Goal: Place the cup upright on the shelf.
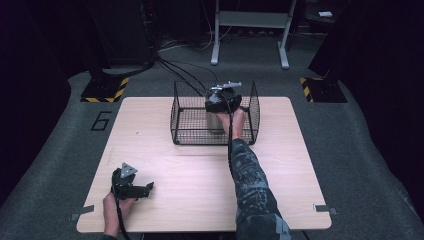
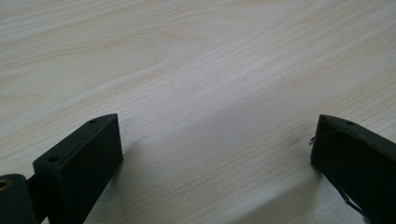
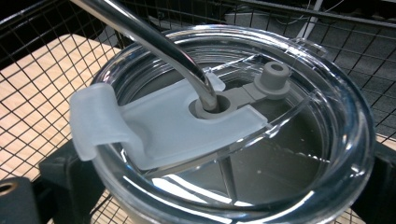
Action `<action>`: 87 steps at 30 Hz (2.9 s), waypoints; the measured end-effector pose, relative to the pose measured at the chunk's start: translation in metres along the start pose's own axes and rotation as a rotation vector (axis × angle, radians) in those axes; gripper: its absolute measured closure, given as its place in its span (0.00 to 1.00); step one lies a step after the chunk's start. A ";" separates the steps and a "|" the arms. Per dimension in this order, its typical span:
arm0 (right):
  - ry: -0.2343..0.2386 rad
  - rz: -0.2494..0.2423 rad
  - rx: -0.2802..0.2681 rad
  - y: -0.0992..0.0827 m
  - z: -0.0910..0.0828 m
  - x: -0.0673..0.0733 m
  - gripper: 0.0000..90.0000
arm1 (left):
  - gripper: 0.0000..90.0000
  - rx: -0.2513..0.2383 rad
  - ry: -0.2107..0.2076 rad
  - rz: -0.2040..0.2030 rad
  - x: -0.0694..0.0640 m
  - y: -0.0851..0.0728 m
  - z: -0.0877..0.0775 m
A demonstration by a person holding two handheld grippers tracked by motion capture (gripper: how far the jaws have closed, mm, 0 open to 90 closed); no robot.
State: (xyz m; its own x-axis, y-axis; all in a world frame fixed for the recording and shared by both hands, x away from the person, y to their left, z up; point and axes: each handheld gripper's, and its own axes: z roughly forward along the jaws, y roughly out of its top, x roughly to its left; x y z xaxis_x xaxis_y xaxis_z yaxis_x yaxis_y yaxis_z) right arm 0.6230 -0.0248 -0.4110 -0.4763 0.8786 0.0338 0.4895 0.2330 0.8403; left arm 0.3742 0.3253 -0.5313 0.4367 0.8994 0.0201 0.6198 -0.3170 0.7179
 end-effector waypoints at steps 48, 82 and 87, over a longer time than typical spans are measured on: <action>0.069 0.019 0.009 -0.003 -0.031 -0.004 0.00 | 0.02 -0.006 0.003 -0.007 0.000 0.000 0.000; 0.129 -0.067 0.014 -0.020 -0.134 -0.002 0.00 | 0.02 -0.008 0.002 -0.014 -0.001 0.000 0.001; 0.133 -0.087 0.006 -0.032 -0.151 -0.002 0.00 | 0.02 -0.005 0.001 -0.009 0.000 0.000 0.000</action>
State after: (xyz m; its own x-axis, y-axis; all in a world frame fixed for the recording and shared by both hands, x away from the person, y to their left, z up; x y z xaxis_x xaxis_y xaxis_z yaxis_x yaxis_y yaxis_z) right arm 0.4981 -0.0968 -0.3563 -0.6097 0.7919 0.0326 0.4464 0.3091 0.8397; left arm 0.3744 0.3248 -0.5315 0.4308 0.9023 0.0145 0.6200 -0.3077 0.7217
